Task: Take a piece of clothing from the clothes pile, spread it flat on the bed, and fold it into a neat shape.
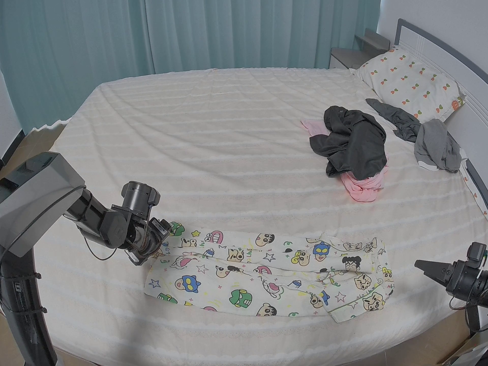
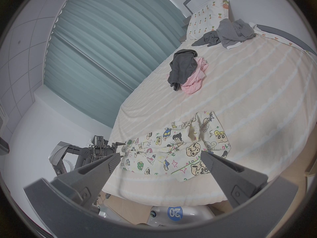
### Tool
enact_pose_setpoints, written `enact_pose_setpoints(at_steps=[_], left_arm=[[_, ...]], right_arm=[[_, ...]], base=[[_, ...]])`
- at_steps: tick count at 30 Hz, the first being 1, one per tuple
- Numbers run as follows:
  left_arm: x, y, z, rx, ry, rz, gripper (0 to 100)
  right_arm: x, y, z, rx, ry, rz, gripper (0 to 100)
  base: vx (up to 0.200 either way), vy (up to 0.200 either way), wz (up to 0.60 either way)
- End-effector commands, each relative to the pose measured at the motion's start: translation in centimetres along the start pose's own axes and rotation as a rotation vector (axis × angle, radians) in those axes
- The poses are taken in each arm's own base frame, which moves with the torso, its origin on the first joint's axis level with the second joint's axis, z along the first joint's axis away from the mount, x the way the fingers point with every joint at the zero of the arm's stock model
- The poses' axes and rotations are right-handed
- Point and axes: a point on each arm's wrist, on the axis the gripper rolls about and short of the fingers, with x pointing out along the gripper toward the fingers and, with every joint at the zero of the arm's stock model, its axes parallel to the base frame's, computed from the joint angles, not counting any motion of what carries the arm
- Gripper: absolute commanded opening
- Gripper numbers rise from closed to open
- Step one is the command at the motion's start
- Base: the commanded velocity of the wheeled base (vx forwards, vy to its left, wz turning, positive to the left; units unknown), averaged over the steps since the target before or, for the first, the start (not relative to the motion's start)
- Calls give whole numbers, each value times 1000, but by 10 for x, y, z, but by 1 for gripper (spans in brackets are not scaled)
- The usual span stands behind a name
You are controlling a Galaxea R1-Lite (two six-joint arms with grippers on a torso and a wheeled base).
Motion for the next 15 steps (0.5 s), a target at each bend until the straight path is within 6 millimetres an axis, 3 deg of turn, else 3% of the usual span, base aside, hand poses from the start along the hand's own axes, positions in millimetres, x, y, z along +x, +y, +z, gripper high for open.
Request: enact_pose_setpoints(at_steps=[1, 5, 11, 15], left_arm=[[-3, 13, 5, 157, -22, -47, 100], [-3, 17, 9, 293, -39, -74, 100], [0, 27, 8, 558, 98, -190, 100], [5, 32, 7, 640, 146, -238, 100]], right_arm=[[-1, -1, -5, 7, 11, -5, 100], [-2, -1, -5, 8, 9, -4, 100], [-2, -1, -5, 8, 12, -6, 100], [-3, 0, -5, 5, 7, -3, 100]], base=[[0, 0, 0], [0, 0, 0], [0, 0, 0], [0, 0, 0]])
